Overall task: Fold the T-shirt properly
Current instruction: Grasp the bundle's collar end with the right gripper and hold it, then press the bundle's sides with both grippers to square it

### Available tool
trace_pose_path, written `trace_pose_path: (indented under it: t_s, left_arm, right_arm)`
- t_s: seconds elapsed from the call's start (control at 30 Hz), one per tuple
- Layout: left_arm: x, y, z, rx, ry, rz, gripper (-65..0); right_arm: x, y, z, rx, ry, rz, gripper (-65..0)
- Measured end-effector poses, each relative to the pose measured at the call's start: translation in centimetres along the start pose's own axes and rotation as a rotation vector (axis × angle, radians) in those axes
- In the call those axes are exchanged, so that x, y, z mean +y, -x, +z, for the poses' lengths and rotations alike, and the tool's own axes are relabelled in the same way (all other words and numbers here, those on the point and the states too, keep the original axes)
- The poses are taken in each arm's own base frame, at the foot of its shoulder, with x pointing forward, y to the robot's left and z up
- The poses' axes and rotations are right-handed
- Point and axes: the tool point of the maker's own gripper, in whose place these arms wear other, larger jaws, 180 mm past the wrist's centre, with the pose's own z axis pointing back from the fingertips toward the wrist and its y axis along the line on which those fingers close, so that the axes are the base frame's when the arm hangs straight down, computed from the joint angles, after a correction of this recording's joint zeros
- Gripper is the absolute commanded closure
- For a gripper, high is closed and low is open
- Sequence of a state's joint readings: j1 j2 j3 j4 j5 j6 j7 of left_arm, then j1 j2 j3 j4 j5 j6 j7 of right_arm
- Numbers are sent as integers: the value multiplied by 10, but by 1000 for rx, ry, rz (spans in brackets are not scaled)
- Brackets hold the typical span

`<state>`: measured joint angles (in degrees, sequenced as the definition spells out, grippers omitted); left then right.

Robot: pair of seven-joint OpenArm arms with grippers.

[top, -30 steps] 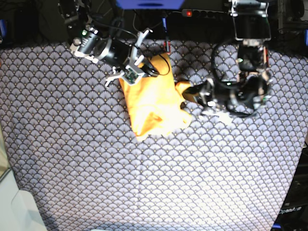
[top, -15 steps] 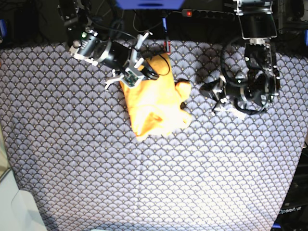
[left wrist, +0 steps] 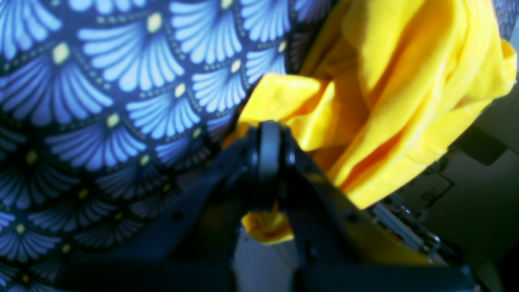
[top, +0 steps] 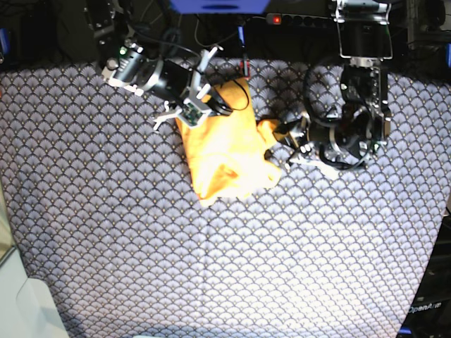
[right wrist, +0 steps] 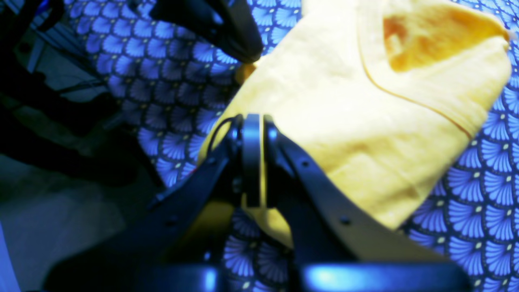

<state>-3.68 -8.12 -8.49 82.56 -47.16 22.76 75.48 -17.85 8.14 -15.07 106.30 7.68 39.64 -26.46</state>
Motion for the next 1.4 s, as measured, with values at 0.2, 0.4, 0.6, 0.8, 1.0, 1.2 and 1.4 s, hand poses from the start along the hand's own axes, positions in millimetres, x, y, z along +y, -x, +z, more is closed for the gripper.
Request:
trace_pose_path:
  t_s: [0.2, 0.4, 0.6, 0.8, 1.0, 1.2, 1.4]
  left_arm:
    - [15, 2, -7, 23, -32, 36, 0]
    - [14, 5, -10, 29, -26, 41, 0]
    - [13, 2, -10, 14, -24, 41, 0]
    - [3, 7, -21, 8, -39, -30, 0]
    - [4, 16, -32, 62, -31, -16, 0]
    - [4, 17, -32, 68, -25, -19, 0]
    - [-7, 33, -42, 110, -24, -69, 0]
  right_arm:
    - [-1, 2, 1, 7, 1, 5, 0]
    - [0, 3, 2, 9, 0, 1, 0]
    - [0, 3, 2, 9, -1, 0, 0]
    - [1, 3, 2, 9, -1, 0, 0]
    - [1, 4, 2, 10, -1, -1, 0]
    - [1, 3, 2, 9, -1, -1, 0]
    - [1, 4, 2, 10, -1, -1, 0]
